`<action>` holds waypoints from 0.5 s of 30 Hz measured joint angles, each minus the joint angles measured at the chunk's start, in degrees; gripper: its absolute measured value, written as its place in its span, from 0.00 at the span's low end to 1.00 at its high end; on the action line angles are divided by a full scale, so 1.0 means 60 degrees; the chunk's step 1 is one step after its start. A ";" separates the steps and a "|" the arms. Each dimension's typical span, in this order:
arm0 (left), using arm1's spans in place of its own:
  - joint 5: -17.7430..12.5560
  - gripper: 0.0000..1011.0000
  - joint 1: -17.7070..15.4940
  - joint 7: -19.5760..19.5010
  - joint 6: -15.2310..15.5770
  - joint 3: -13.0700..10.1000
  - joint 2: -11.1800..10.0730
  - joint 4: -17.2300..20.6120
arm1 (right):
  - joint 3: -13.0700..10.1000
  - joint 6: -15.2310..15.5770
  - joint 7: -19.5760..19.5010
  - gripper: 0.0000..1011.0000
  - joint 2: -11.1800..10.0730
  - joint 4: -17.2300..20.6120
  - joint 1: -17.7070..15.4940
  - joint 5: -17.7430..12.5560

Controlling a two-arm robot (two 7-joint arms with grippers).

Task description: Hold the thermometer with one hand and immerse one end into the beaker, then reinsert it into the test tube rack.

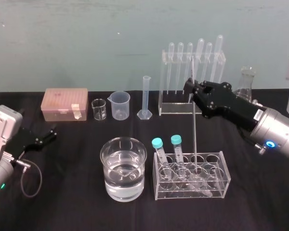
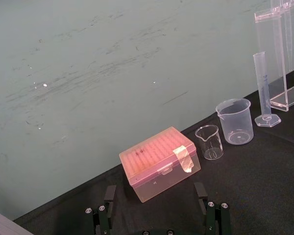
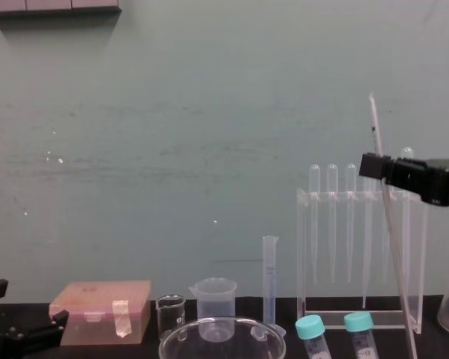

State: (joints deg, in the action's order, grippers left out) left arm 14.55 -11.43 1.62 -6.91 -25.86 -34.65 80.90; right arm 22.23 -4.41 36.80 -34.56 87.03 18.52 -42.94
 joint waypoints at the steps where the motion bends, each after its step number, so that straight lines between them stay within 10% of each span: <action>1: 0.0000 1.00 -0.0001 0.0000 0.0000 -0.0001 0.0000 0.0000 | 0.0021 0.0012 0.0015 0.06 0.0023 -0.0043 0.0001 0.0045; 15: 0.0000 1.00 0.0000 0.0000 0.0000 -0.0001 0.0000 0.0000 | 0.0071 0.0008 0.0097 0.06 0.0103 -0.0198 -0.0004 0.0378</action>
State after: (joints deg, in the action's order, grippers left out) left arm 14.55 -11.43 1.62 -6.91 -25.86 -34.65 80.90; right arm 22.66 -4.36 37.38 -33.94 85.84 18.50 -40.67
